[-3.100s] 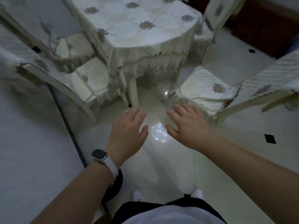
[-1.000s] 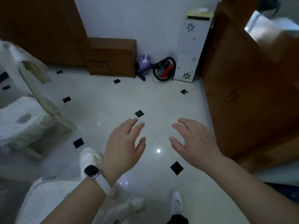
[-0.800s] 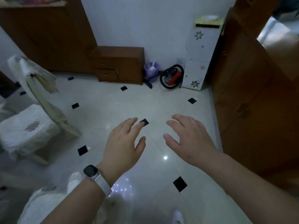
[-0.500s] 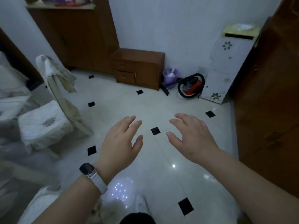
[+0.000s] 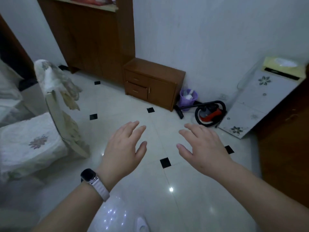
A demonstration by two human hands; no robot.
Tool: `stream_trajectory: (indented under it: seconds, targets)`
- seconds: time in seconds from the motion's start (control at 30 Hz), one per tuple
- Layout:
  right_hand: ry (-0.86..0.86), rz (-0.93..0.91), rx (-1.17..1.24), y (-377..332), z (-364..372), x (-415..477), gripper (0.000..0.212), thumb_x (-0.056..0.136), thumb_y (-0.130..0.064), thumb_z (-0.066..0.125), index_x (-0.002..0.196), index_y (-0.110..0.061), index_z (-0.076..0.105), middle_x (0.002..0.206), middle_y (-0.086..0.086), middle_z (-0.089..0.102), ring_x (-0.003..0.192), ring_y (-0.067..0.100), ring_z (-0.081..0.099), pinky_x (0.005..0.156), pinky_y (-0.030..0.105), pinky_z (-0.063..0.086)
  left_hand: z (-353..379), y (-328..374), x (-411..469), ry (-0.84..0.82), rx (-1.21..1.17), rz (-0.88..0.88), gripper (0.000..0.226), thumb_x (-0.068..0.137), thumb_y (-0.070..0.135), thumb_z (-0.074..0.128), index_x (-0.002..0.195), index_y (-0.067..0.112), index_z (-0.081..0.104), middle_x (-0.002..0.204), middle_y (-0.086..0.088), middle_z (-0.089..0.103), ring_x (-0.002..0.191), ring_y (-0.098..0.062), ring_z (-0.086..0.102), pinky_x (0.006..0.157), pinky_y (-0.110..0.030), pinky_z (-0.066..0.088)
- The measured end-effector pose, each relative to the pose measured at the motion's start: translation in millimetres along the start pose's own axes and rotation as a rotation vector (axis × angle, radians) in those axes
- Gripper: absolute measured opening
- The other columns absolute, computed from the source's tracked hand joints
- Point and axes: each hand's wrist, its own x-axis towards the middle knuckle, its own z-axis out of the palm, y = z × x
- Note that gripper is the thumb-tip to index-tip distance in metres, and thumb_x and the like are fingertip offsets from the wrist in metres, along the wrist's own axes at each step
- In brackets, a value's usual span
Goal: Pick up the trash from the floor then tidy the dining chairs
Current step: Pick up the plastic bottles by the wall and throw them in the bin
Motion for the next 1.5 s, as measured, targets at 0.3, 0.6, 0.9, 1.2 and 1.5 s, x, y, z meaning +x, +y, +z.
stream_trajectory:
  seconds: [0.3, 0.6, 0.9, 1.2, 1.5]
  targets:
    - [0.125, -0.207, 0.040, -41.8, 37.4, 149.1, 0.048, 0.089, -0.049, 0.044, 0.113, -0.016, 0.069, 0.120, 0.008, 0.065, 0.108, 0.029, 0.059, 0.092, 0.038, 0.035, -6.0, -101.3, 75.1, 0.039, 0.085, -0.060, 0.044, 0.090, 0.034, 0.058, 0.129, 0.015, 0.061, 0.132, -0.009, 0.060, 0.120, -0.031, 0.056, 0.093, -0.044, 0.047]
    - [0.097, -0.371, 0.148, -48.1, 98.0, 300.1, 0.049, 0.090, -0.050, 0.044, 0.117, -0.016, 0.067, 0.124, 0.007, 0.063, 0.112, 0.029, 0.057, 0.094, 0.039, 0.034, 12.8, -182.2, 148.0, 0.006, 0.245, -0.191, 0.043, 0.090, 0.035, 0.056, 0.129, 0.017, 0.060, 0.134, -0.008, 0.060, 0.123, -0.031, 0.055, 0.096, -0.047, 0.046]
    - [0.079, -0.464, 0.229, -9.5, 130.6, 477.2, 0.049, 0.090, -0.051, 0.044, 0.119, -0.017, 0.066, 0.126, 0.007, 0.062, 0.115, 0.028, 0.056, 0.097, 0.041, 0.040, 48.9, -235.4, 295.2, 0.057, 0.402, -0.251, 0.044, 0.088, 0.039, 0.054, 0.125, 0.018, 0.065, 0.131, -0.007, 0.062, 0.121, -0.030, 0.054, 0.098, -0.042, 0.037]
    - [0.097, -0.572, 0.241, 6.7, 146.4, 598.5, 0.048, 0.091, -0.050, 0.044, 0.118, -0.017, 0.066, 0.125, 0.007, 0.062, 0.113, 0.027, 0.057, 0.097, 0.042, 0.039, 62.2, -285.3, 389.3, 0.016, 0.450, -0.291, 0.042, 0.089, 0.037, 0.057, 0.125, 0.019, 0.064, 0.132, -0.007, 0.062, 0.122, -0.031, 0.056, 0.097, -0.046, 0.045]
    - [0.083, -0.574, 0.204, -7.7, 186.9, 711.5, 0.047, 0.091, -0.051, 0.044, 0.116, -0.017, 0.067, 0.123, 0.006, 0.063, 0.112, 0.027, 0.056, 0.094, 0.041, 0.040, 93.3, -390.1, 463.7, -0.017, 0.407, -0.318, 0.044, 0.089, 0.038, 0.055, 0.126, 0.017, 0.064, 0.134, -0.008, 0.061, 0.126, -0.031, 0.054, 0.100, -0.043, 0.034]
